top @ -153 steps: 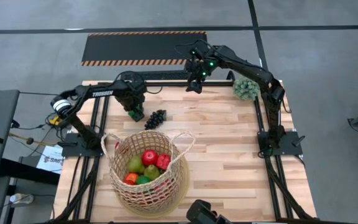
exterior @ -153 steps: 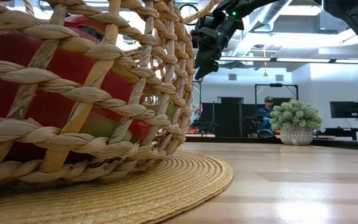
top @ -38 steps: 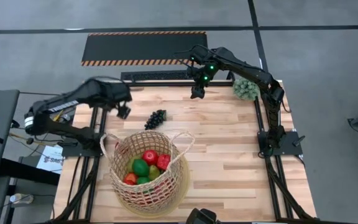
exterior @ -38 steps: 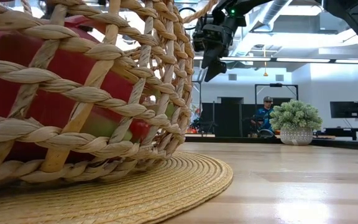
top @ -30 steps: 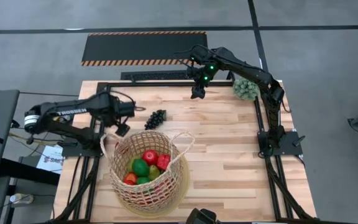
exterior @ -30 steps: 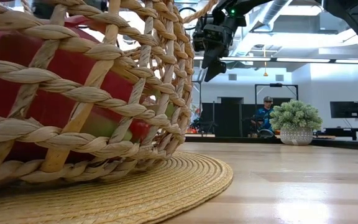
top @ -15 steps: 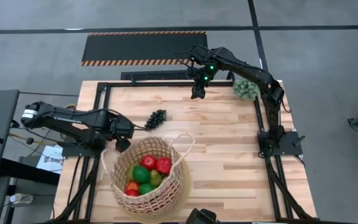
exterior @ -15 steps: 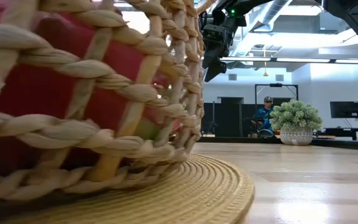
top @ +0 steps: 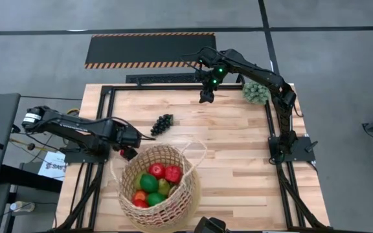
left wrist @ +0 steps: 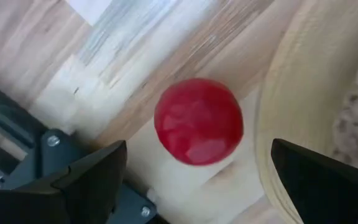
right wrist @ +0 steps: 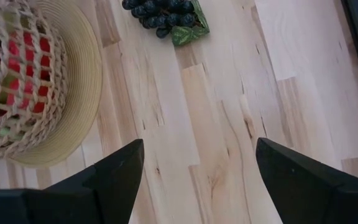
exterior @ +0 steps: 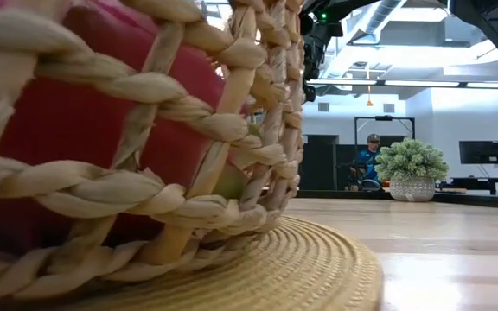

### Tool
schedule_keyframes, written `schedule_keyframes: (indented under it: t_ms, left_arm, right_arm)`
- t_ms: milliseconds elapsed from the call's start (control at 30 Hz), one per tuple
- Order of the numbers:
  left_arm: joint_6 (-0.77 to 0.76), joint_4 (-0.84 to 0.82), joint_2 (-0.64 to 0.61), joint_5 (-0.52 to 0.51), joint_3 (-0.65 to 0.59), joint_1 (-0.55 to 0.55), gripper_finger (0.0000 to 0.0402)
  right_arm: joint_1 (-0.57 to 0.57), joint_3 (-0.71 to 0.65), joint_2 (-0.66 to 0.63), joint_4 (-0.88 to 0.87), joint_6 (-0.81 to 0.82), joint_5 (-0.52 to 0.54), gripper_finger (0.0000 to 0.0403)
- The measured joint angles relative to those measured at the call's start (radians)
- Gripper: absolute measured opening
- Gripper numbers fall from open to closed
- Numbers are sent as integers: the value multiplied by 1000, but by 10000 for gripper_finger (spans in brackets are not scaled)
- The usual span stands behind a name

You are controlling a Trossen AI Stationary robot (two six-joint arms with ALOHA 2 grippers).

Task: Build produce basket
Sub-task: Put the tomato into the basket

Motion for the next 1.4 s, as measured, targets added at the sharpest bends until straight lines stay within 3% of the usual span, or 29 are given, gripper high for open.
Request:
schedule_keyframes:
  t_ms: [233,367,867,1200,1400]
  left_arm:
    - [-46,83,-1,34,-114,0,384]
    - [-50,98,0,3,-124,0,370]
    - [-128,112,-1,38,-118,3,178]
    - [-76,104,0,-65,-8,62,86]
    - [33,76,0,-160,135,129,39]
  right_arm:
    - [0,0,0,-1,0,0,327]
    - [0,0,0,0,0,0,327]
    - [-1,0,0,-2,0,0,327]
    - [-10,0,0,-33,0,0,327]
    - [-15,0,-38,-36,0,-2,327]
